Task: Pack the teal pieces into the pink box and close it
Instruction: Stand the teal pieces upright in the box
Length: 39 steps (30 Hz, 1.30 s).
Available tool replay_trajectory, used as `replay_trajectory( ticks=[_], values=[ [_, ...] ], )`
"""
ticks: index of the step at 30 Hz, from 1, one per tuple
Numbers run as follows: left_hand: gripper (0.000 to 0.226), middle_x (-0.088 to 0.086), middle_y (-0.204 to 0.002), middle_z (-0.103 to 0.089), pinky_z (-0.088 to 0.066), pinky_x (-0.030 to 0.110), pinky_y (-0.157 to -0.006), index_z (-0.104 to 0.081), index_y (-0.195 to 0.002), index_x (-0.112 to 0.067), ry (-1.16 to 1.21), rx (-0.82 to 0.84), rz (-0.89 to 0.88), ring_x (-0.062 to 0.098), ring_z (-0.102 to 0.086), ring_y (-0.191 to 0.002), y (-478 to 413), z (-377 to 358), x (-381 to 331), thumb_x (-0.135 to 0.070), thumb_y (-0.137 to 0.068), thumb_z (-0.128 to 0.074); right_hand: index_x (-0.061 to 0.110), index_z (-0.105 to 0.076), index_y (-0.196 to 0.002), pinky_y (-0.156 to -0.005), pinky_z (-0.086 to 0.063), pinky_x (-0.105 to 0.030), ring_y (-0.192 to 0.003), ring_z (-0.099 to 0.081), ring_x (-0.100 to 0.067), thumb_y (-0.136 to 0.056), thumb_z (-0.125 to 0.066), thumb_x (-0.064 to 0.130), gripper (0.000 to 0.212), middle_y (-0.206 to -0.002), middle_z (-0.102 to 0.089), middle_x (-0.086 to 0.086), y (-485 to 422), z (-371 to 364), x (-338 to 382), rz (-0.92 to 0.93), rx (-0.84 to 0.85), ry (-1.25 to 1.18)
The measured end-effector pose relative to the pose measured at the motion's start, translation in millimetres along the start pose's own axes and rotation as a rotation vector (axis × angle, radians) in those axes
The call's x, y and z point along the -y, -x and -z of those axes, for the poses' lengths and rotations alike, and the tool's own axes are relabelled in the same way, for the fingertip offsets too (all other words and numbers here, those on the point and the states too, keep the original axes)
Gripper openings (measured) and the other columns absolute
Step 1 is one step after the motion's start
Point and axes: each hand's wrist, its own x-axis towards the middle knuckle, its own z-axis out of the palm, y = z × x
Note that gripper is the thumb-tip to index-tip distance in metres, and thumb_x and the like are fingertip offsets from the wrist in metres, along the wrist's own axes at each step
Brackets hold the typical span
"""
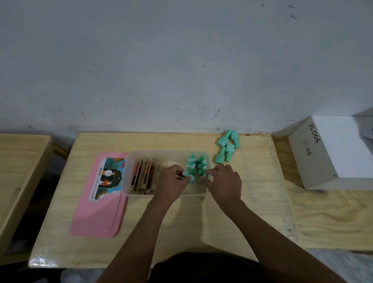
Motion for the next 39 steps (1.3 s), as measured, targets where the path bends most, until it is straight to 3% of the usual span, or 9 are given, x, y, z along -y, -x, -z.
replay_trajectory(
  ticks=[5, 9, 12, 22, 34, 39],
  values=[
    [0.012, -0.002, -0.07, -0.065, -0.046, 0.02, -0.058, -0.066, -0.08, -0.01, -0.061, -0.014, -0.011, 0.011, -0.062, -0.064, -2.8, -10.3, 5.5, -0.015, -0.075, -0.076, 0.027, -0.075, -0.101, -0.072, -0.046, -0.036, -0.097, -0.056, -0.022, -0.084, -0.063, 0.049, 0.03, -0.098, -0.065, 0.0, -3.9, -1.1, 2.3, -0.018, -0.019, -0.01],
    [0.009, 0.003, -0.074, -0.069, -0.052, 0.028, -0.063, -0.066, -0.08, -0.011, -0.093, 0.016, -0.013, 0.016, -0.065, -0.068, -8.1, -17.8, 10.5, -0.013, -0.076, -0.073, 0.026, -0.074, -0.103, -0.074, -0.048, -0.037, -0.099, -0.056, -0.022, -0.085, -0.062, 0.048, 0.031, -0.101, -0.065, -0.001, -4.9, -2.1, 2.0, -0.015, 0.0, -0.018],
    [0.006, 0.003, -0.076, -0.069, -0.046, 0.021, -0.058, -0.066, -0.081, -0.011, -0.133, 0.033, -0.022, 0.013, -0.063, -0.066, -9.7, -23.0, 10.2, -0.013, -0.078, -0.071, 0.025, -0.074, -0.104, -0.074, -0.049, -0.037, -0.099, -0.057, -0.022, -0.085, -0.062, 0.047, 0.031, -0.101, -0.065, -0.001, -4.0, -2.8, 0.9, -0.009, 0.014, -0.043],
    [0.009, 0.002, -0.075, -0.071, -0.057, 0.037, -0.064, -0.07, -0.084, -0.014, -0.143, -0.013, -0.075, 0.015, -0.065, -0.066, -14.6, -34.6, 11.8, -0.015, -0.075, -0.072, 0.026, -0.07, -0.114, -0.071, -0.049, -0.032, -0.102, -0.057, -0.018, -0.088, -0.062, 0.044, 0.033, -0.104, -0.063, 0.002, -2.2, 2.6, -6.0, 0.026, 0.056, -0.139],
    [0.022, 0.004, -0.085, -0.071, -0.056, 0.035, -0.071, -0.072, -0.094, -0.014, -0.217, -0.03, -0.077, 0.016, -0.065, -0.075, -15.1, -38.9, 16.9, -0.024, -0.074, -0.074, 0.028, -0.073, -0.106, -0.06, -0.043, -0.022, -0.091, -0.062, -0.009, -0.087, -0.063, 0.046, 0.028, -0.096, -0.064, 0.01, 8.5, 12.6, -36.7, 0.056, -0.061, -0.189],
    [0.028, -0.001, -0.086, -0.066, -0.047, 0.026, -0.065, -0.068, -0.098, -0.016, -0.233, -0.055, -0.106, 0.012, -0.059, -0.076, -5.2, -29.9, 9.3, -0.031, -0.075, -0.076, 0.032, -0.071, -0.108, -0.057, -0.044, -0.02, -0.081, -0.059, -0.002, -0.088, -0.063, 0.045, 0.025, -0.094, -0.063, 0.013, 16.4, 26.4, -65.6, -0.017, -0.075, -0.191]
  ],
)
